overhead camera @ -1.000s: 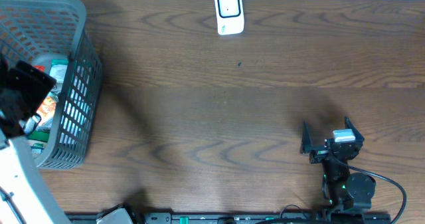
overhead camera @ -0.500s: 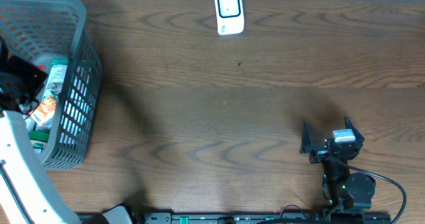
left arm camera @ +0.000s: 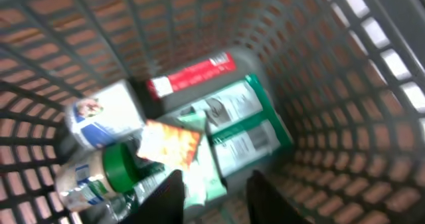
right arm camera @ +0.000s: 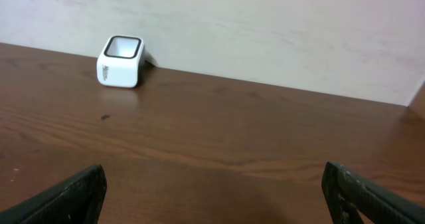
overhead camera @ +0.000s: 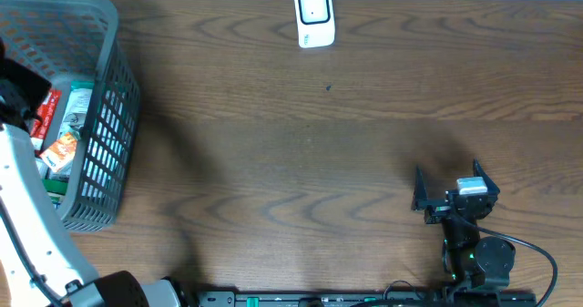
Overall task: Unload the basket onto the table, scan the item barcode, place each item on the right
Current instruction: 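Lower the left gripper into the basket toward the orange tissue pack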
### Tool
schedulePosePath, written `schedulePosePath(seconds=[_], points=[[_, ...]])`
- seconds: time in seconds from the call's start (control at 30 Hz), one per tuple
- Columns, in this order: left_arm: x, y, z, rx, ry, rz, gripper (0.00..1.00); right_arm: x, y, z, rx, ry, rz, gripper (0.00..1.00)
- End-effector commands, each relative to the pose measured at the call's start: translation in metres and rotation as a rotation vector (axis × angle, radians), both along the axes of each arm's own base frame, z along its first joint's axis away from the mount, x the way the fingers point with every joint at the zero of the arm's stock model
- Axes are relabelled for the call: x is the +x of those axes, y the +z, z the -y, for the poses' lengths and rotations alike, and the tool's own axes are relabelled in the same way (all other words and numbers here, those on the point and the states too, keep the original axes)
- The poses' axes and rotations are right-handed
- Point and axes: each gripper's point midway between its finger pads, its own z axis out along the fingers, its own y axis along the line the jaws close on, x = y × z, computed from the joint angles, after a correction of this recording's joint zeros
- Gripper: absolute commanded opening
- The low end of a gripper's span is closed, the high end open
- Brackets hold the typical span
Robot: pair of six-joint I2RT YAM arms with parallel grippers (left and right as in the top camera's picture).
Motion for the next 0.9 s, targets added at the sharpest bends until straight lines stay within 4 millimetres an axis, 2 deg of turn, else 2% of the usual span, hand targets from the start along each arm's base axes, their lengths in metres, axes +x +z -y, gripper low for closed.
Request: schedulePosePath(seconds=[0.0,0.07,0.13,0.3,0.6,0.67,0.77,0.87], points=[[-0.015,0.006,-0.028,0.093,0.099,-0.047,0.40,0.000,-0.001,0.001,0.014,-0.003,-0.006,0.99],[-0.020,0.003,-0.035,0.089,0.119,-0.054,0.53,0.000,-0.001,0.001,0.014,-0.003,-0.006,0.99],[-0.023,-0.001,-0.042,0.082,0.138,-0.065,0.59,0.000,-0.001,0.001,0.014,-0.003,-0.006,0.99],[-0.021,-0.019,-0.052,0.058,0.154,-0.106,0.63,0.000,-0.001,0.001,0.014,-0.002,-0.006,0.99],[-0.012,-0.046,-0.057,0.023,0.149,-0.168,0.65,0.000,-0.001,0.001,0.014,-0.003,-0.006,0.99],[-0.012,-0.048,-0.058,0.024,0.139,-0.177,0.69,0.000,-0.001,0.001,0.014,-0.003,-0.006,0.99],[-0.009,-0.051,-0.056,0.026,0.098,-0.196,0.69,0.000,-0.001,0.001,0.014,-0.003,-0.006,0.99],[-0.007,-0.054,-0.055,0.018,0.076,-0.203,0.78,0.000,-0.001,0.001,0.014,-0.003,-0.006,0.99]])
